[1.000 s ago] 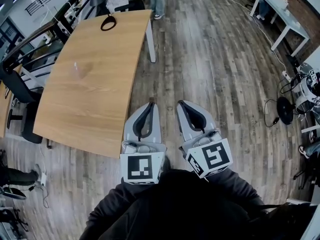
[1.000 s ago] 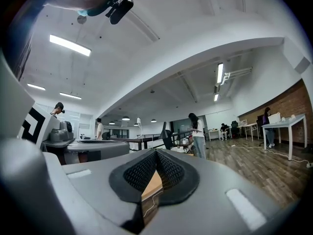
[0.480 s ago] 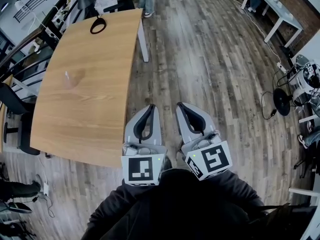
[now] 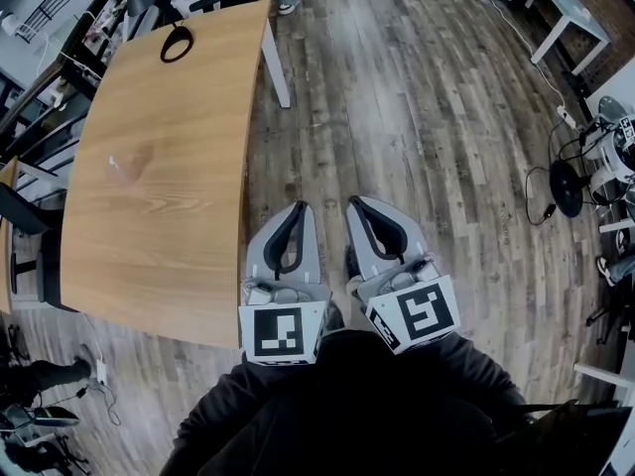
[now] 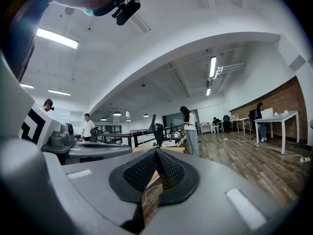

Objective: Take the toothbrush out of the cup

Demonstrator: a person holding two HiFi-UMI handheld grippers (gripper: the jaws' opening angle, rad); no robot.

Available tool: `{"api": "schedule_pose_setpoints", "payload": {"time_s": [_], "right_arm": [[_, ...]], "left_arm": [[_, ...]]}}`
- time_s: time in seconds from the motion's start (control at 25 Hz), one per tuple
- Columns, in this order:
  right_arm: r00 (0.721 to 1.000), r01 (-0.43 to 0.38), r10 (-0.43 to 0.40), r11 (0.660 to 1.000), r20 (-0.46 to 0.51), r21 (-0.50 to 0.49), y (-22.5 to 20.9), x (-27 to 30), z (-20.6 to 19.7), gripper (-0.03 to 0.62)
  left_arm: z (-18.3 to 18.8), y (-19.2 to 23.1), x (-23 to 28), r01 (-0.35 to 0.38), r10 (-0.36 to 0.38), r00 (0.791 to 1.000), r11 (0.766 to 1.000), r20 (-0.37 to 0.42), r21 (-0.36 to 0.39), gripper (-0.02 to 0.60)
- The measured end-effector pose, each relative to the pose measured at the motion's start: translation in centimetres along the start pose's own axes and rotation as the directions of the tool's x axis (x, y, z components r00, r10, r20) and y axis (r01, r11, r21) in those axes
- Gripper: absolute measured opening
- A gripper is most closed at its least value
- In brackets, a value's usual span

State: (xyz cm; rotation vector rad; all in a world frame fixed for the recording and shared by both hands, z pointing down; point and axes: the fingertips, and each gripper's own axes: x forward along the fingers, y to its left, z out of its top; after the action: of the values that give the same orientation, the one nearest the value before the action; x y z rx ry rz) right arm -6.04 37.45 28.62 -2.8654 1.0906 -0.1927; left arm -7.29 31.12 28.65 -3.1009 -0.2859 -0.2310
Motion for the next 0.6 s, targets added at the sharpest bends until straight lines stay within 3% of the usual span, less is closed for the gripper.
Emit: {"api": "schedule_pose_setpoints", "payload": {"time_s": [0.2,0.6], "right_arm": [[0.999,-0.033,0.034,0.999,-0.015,0.014,-3.5,3.8,0.0,0.002],[0.988,-0.154,0.154,0.988,0.022,-0.001,-8.2,10.7,2.9,0.002]], "left_arm": [[0.2,0.4,5.2,-0.018,0.018,1.0,1.0,-0.023,0.001,0.008],[3.7,2.2,12.9,-0.11,0.109,0.994,0.992,0.024,0.058,0.008]]}}
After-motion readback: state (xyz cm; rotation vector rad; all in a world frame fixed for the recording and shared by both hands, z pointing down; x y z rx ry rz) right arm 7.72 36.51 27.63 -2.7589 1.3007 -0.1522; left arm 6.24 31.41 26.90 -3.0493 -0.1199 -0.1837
